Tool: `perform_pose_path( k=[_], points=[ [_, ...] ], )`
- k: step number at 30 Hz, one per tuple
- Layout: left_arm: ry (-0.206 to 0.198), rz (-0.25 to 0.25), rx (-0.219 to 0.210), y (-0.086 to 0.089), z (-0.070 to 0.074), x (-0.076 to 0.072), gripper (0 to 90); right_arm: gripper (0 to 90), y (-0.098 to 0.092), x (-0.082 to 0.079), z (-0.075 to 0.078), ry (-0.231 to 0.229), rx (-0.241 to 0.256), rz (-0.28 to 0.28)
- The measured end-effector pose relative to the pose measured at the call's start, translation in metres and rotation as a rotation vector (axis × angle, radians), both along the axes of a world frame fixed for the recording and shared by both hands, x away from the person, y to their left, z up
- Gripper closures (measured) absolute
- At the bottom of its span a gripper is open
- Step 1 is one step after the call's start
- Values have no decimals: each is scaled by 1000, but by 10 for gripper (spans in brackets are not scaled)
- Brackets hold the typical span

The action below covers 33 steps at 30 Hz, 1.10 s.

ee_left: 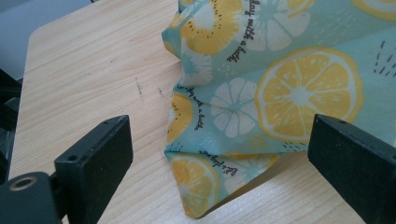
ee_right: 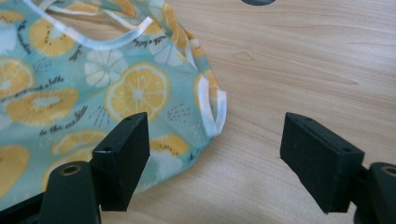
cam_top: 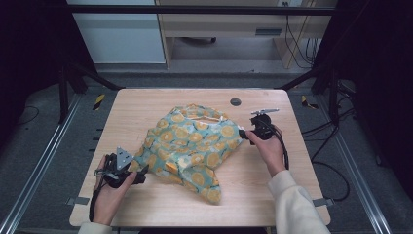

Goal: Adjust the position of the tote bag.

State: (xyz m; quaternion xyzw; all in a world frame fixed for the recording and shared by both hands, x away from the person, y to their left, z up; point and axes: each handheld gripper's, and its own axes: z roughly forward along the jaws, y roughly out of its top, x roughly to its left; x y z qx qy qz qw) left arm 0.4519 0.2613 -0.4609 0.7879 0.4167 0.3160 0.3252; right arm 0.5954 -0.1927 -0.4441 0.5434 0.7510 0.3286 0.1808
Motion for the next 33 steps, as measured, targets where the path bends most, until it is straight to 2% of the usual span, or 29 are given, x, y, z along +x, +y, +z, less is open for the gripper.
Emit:
perform_pose_path(
  k=[2,4,7,8,10,11,14,19,23,26,32,33],
  points=[
    [-3,-2,-1,0,0,0,65,251,1,6,-2,8,18,-9],
    [-3,-3,1,-1,0,0,65,243,2,11,-6,38,41,-13],
    [-8,-6,0,-1,1,0,68,240,7,15,-13,59,24,-15],
    [-25,-10,-7,-2,2,-1,68,234,9,17,-15,68,32,-11],
    [-29,-11,-3,-2,3,-2,68,235,11,18,-18,83,78,-14],
    [-28,-11,-3,-2,3,-2,69,235,13,18,-19,88,84,-13],
    [-23,-11,-1,-3,2,-2,68,247,17,19,-23,87,42,-22],
    [-24,-12,-2,-2,2,-2,69,282,19,19,-29,102,36,-7],
    [-22,-10,0,-2,2,-2,70,309,20,20,-32,118,50,-9],
    [-20,-10,3,-2,2,-2,70,353,21,19,-34,117,58,5],
    [-22,-6,1,-2,2,-2,69,613,27,16,-32,92,52,41],
    [-22,-6,1,-2,2,-2,70,613,27,16,-32,92,52,41]
  ],
)
